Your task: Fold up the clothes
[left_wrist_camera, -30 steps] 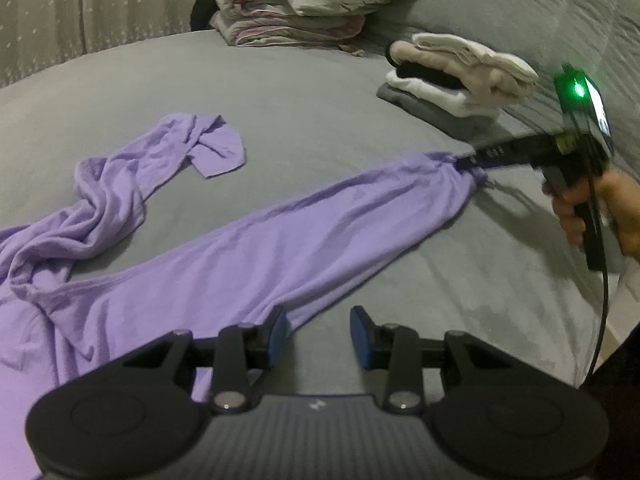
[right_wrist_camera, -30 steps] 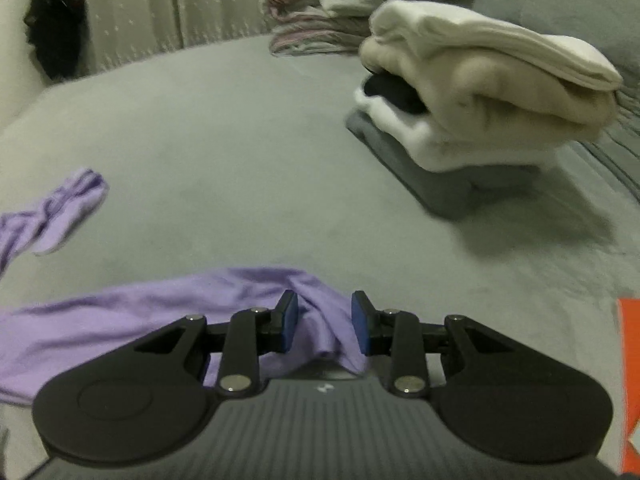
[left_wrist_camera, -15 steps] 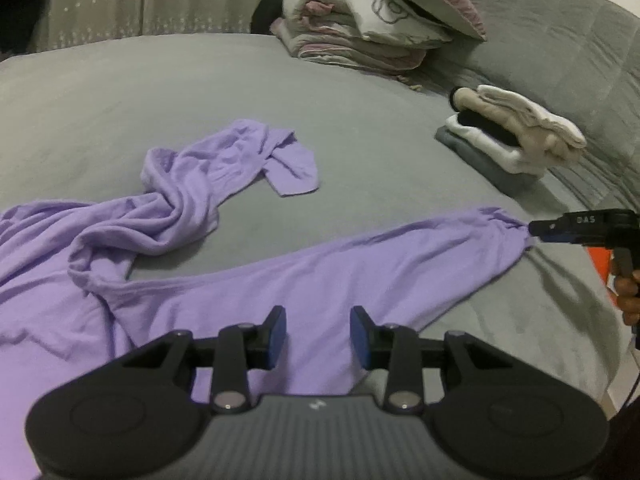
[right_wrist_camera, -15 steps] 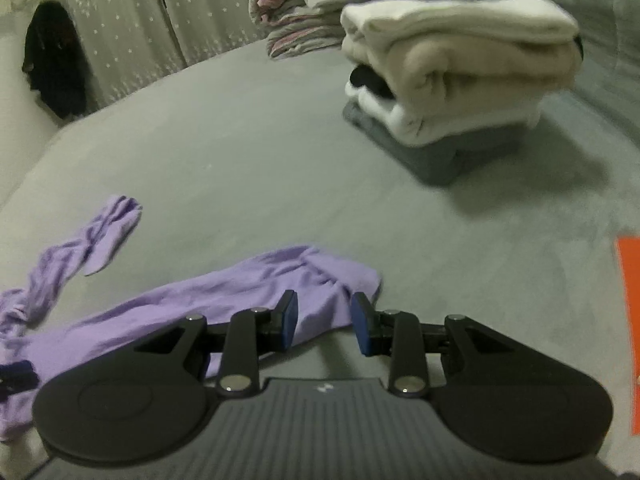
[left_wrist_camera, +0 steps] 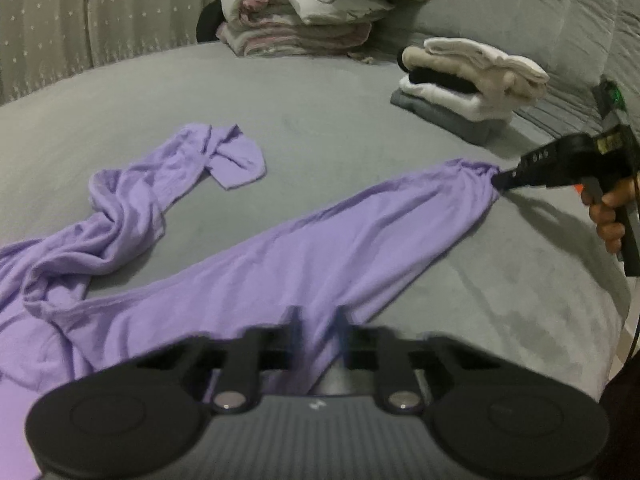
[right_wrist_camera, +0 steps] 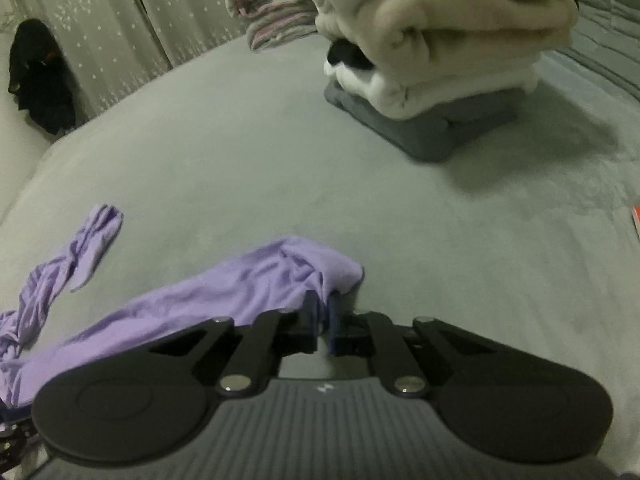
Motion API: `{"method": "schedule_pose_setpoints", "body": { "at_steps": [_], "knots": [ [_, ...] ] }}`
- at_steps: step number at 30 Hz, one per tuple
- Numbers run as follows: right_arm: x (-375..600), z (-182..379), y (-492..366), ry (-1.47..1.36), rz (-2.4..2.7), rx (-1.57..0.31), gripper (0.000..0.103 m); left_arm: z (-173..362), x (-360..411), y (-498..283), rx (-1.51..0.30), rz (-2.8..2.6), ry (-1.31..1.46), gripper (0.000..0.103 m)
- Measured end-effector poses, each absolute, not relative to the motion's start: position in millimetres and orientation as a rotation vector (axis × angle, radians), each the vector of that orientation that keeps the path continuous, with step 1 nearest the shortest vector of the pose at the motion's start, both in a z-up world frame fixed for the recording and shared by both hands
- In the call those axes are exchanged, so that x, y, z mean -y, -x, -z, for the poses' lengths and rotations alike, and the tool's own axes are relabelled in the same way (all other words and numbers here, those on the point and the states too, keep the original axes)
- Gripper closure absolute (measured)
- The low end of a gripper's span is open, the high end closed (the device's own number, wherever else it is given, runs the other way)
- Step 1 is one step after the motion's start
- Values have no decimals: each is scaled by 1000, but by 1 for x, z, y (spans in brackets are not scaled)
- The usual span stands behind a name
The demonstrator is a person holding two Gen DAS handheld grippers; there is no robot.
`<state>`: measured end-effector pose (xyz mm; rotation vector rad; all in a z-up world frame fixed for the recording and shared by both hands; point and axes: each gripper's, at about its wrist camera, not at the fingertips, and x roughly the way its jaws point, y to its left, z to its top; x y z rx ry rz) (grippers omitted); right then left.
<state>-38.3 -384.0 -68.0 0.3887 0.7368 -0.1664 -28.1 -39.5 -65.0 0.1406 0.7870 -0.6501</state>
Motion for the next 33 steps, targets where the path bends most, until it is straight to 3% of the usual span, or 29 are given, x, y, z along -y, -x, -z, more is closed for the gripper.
{"method": "schedule_pose_setpoints", "body": {
  "at_steps": [8,18,20,24,28,33],
  "knots": [
    [380,43,49,-384,165,-658,99,56,19,10,-841,649,41,100],
    [383,68,-2,-480,169,-722,98,72,14,-20,-893,572,127,99],
    [381,73,-8,-497,164,-732,88,75,13,-23,-898,572,142,99],
    [379,70,-7,-514,150,-737,84,75,10,-25,-904,580,165,97],
    [387,62,4,-592,119,-727,68,73,5,-25,-910,586,194,94],
    [387,55,16,-638,83,-709,68,64,-3,-19,-889,587,191,93]
  ]
}}
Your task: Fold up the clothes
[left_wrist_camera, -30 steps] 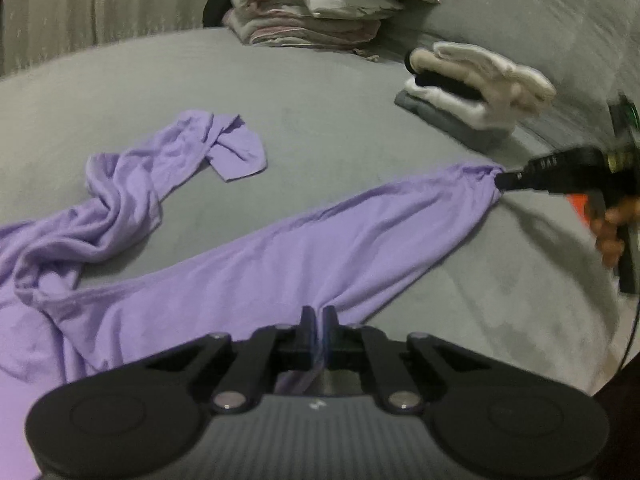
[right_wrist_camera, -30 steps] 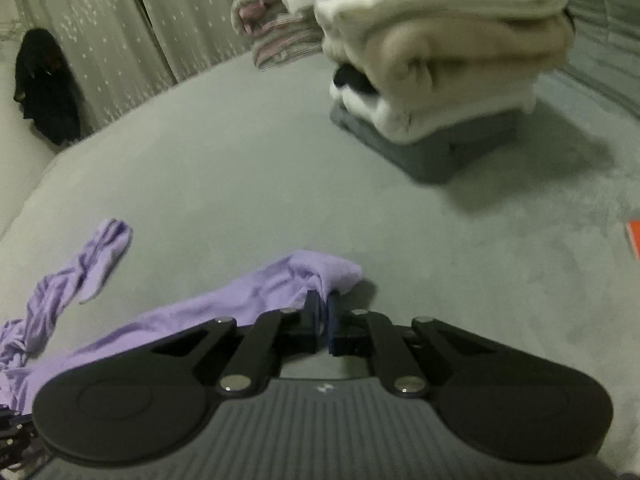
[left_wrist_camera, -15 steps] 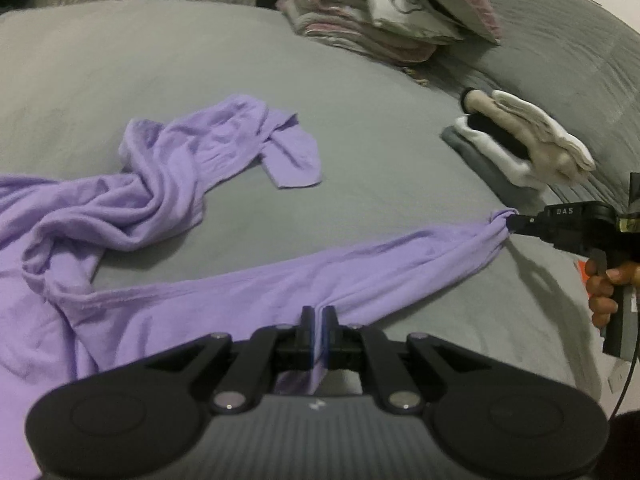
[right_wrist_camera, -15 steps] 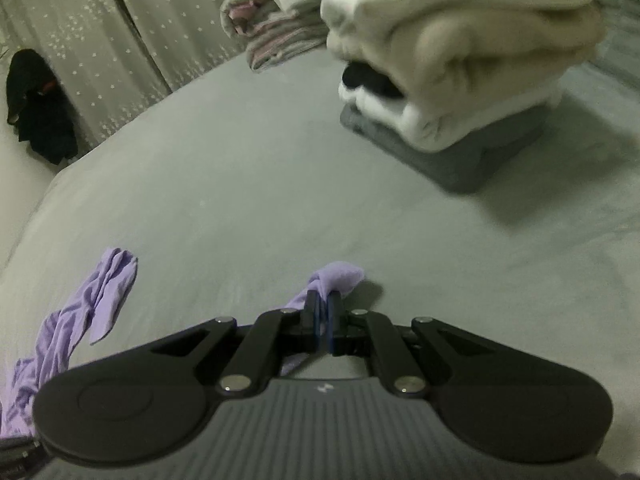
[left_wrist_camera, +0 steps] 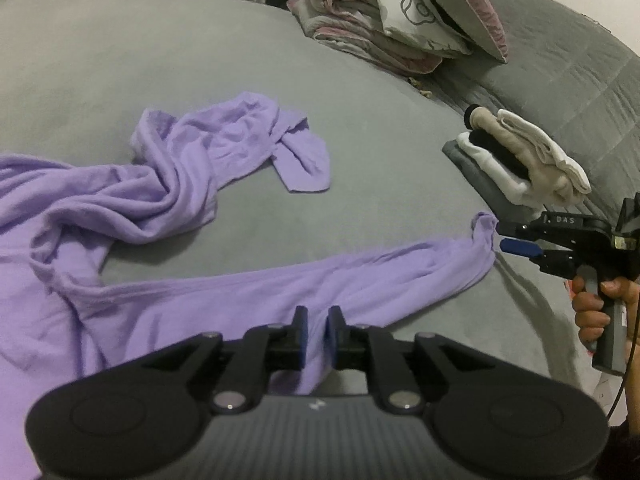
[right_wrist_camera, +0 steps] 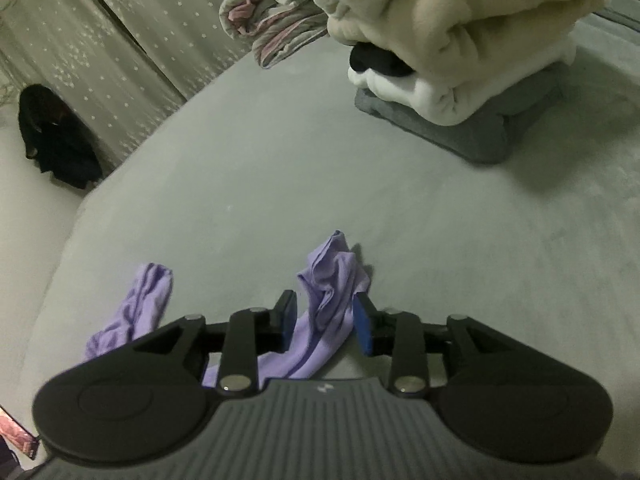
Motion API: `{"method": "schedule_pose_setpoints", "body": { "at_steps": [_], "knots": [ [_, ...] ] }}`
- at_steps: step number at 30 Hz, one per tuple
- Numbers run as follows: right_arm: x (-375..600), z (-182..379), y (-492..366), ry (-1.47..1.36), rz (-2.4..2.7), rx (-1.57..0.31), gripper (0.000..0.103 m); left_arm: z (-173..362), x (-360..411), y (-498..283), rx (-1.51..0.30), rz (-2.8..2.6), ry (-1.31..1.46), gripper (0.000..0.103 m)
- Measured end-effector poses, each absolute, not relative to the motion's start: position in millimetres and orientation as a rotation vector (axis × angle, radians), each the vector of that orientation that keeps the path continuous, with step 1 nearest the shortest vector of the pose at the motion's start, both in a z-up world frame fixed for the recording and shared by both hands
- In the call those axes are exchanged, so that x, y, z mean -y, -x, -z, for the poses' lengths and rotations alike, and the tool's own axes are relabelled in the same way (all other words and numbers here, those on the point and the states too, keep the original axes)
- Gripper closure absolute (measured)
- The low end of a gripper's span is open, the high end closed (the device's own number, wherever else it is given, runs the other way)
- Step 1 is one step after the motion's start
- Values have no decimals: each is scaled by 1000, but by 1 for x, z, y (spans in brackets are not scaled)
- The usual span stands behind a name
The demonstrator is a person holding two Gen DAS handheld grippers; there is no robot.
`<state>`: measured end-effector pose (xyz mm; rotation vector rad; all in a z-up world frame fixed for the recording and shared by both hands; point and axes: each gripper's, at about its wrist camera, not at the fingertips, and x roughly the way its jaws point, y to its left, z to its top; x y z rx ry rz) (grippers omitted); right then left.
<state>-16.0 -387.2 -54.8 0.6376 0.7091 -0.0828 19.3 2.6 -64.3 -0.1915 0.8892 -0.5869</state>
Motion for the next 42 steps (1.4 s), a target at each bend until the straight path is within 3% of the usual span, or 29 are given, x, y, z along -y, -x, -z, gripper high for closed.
{"method": "schedule_pose_setpoints", "body": {
  "at_steps": [18,20,24,30,31,32,35,42],
  "knots": [
    [342,48,18,-576,-25,-770,69,43,-1,35,-748,693,-145,91],
    [336,49,19,-556,-32,-781,69,46,-1,36,-753,685,-170,89],
    [335,54,16,-551,-22,-799,69,47,-5,38,-742,672,-206,73],
    [325,64,9,-524,-17,-833,69,52,-8,48,-739,666,-249,73],
    [322,66,8,-512,-9,-839,73,54,-8,49,-739,661,-260,74],
    [319,67,7,-497,0,-841,84,55,-9,50,-738,657,-269,75],
    [315,67,7,-460,21,-836,99,57,-13,51,-725,633,-273,102],
    [315,48,23,-451,36,-770,101,39,-39,57,-667,646,-165,103]
  ]
}}
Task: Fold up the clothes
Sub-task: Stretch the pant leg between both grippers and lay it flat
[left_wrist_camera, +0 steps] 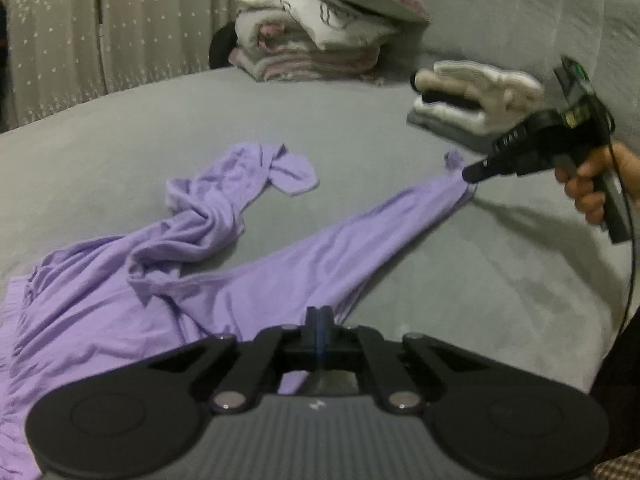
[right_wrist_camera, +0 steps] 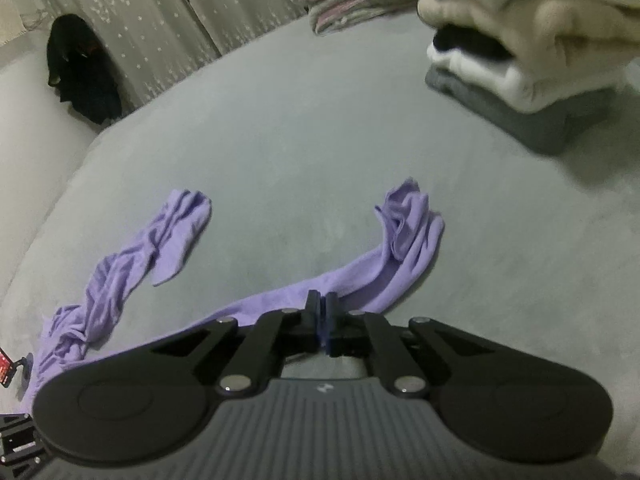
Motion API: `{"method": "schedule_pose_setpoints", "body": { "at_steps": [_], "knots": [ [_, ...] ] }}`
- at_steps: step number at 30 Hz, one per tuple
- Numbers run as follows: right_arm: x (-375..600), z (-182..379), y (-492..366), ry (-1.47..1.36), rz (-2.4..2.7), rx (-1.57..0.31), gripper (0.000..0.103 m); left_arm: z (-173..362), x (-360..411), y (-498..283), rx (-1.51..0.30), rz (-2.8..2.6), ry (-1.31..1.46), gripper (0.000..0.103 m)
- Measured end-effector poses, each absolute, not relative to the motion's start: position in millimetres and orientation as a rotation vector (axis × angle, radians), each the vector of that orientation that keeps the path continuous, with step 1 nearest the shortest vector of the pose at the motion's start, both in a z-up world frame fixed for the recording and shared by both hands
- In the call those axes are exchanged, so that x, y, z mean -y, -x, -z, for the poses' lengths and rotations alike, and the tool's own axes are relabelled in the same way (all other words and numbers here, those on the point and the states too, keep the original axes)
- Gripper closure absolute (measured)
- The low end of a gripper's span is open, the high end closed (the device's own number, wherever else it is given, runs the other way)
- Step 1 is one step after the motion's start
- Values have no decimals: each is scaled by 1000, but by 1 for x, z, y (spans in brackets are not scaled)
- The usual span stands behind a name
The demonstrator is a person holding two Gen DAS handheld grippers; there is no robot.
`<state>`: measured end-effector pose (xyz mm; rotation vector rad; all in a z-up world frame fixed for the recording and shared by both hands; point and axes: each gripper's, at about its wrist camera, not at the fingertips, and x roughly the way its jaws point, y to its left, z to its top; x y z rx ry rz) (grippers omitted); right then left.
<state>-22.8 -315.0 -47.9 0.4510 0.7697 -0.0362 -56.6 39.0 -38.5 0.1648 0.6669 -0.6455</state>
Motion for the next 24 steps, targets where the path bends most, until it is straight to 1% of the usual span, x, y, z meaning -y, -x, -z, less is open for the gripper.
{"method": "schedule_pose_setpoints", "body": {
  "at_steps": [5,10,18,20,21,23,24],
  "knots": [
    [314,35,39,-434,43,-737,101,31,-54,66,-653,707,-104,103],
    [314,34,52,-403,61,-751,101,33,-62,78,-670,797,-75,103],
    [321,57,59,-358,104,-840,101,52,-59,93,-752,851,-109,103],
    [319,60,63,-373,92,-849,94,55,-63,93,-776,835,-98,102],
    [319,59,65,-390,77,-842,89,56,-66,93,-788,826,-82,101],
    [318,58,67,-439,30,-823,88,55,-74,93,-800,808,-42,100],
    [316,58,67,-460,7,-822,88,54,-78,93,-802,798,-18,97]
  ]
}}
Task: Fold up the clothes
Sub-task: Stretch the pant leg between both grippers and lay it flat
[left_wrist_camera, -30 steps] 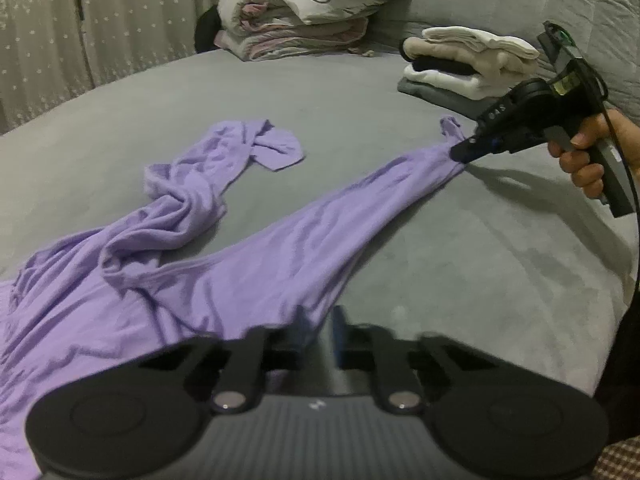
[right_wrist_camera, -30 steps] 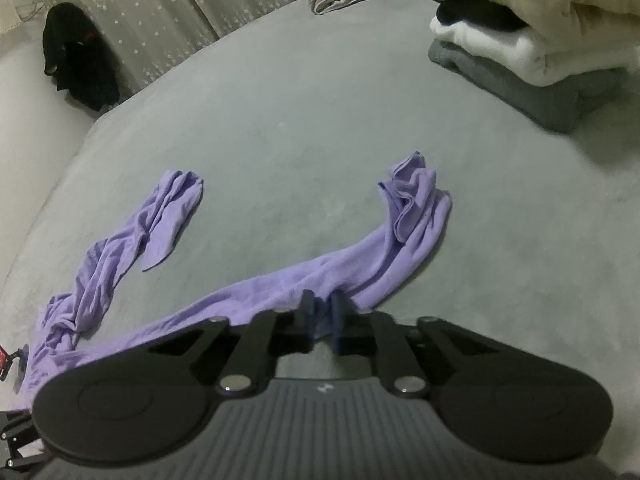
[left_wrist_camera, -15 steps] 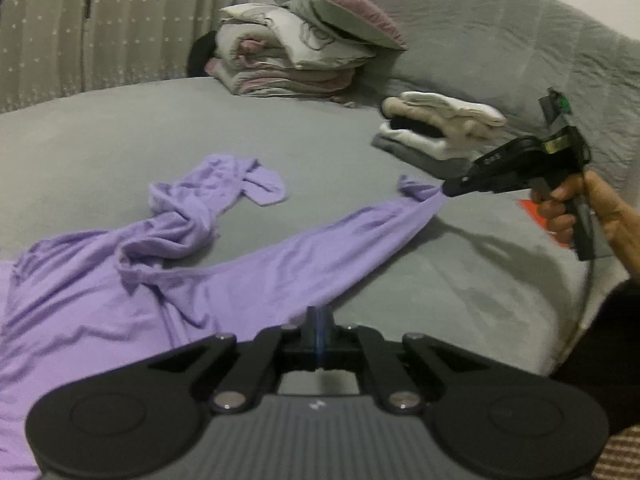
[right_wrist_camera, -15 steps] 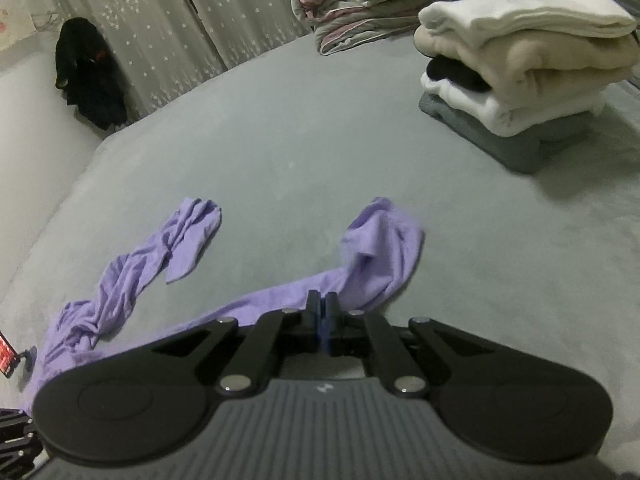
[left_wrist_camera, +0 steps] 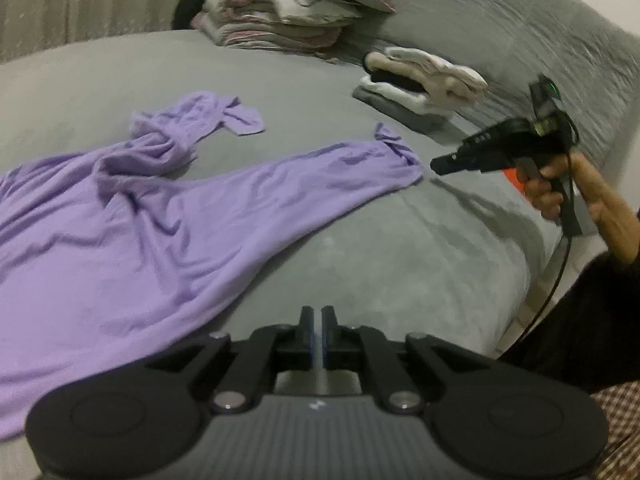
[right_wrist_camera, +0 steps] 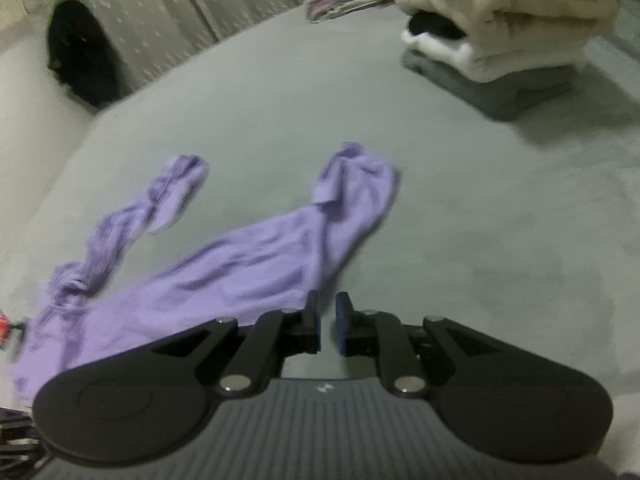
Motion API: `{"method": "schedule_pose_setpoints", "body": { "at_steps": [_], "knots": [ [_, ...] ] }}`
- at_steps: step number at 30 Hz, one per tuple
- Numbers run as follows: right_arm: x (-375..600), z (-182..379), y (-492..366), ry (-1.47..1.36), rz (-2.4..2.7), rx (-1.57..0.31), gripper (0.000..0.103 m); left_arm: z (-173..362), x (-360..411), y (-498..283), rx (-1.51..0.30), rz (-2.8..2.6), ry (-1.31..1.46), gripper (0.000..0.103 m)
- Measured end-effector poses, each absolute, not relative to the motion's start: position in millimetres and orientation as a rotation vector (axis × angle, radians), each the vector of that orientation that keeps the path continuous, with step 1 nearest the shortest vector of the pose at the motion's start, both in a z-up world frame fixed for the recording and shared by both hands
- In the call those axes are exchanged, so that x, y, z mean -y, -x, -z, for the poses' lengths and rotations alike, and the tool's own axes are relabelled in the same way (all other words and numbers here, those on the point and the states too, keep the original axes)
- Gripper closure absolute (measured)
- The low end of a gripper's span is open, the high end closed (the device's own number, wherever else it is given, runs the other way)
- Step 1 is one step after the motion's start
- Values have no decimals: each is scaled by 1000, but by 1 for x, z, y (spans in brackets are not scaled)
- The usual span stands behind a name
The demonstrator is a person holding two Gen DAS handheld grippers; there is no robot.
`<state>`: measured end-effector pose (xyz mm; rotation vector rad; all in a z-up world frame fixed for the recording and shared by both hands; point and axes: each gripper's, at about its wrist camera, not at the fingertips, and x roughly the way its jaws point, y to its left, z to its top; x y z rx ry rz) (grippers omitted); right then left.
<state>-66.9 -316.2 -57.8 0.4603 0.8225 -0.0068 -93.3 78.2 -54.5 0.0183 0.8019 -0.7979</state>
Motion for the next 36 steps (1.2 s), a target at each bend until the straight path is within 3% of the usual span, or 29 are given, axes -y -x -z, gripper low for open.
{"method": "schedule_pose_setpoints", "body": {
  "at_steps": [4,10,12,14,18,28,29,30,31,36],
  "knots": [
    [302,58,64,-484,-72,-832,88,51,-92,96,-791,713,28,86],
    [277,67,57,-444,-146,-898,86,51,-88,104,-700,648,-115,69],
    [272,72,55,-455,-168,-914,80,53,-83,105,-671,640,-185,65],
    [269,73,54,-451,-185,-912,64,55,-79,106,-649,634,-238,65],
    [268,68,57,-425,-153,-891,64,60,-73,106,-622,616,-313,65],
    [300,72,53,-448,32,-800,66,68,-60,105,-568,577,-424,87],
    [300,72,52,-434,43,-794,77,69,-58,105,-561,572,-435,91],
    [300,72,51,-415,53,-793,86,69,-57,104,-556,565,-445,101],
    [301,72,50,-401,63,-790,99,69,-57,103,-555,561,-444,102],
    [310,60,55,-412,87,-749,101,54,-67,105,-551,613,-386,103]
  ]
}}
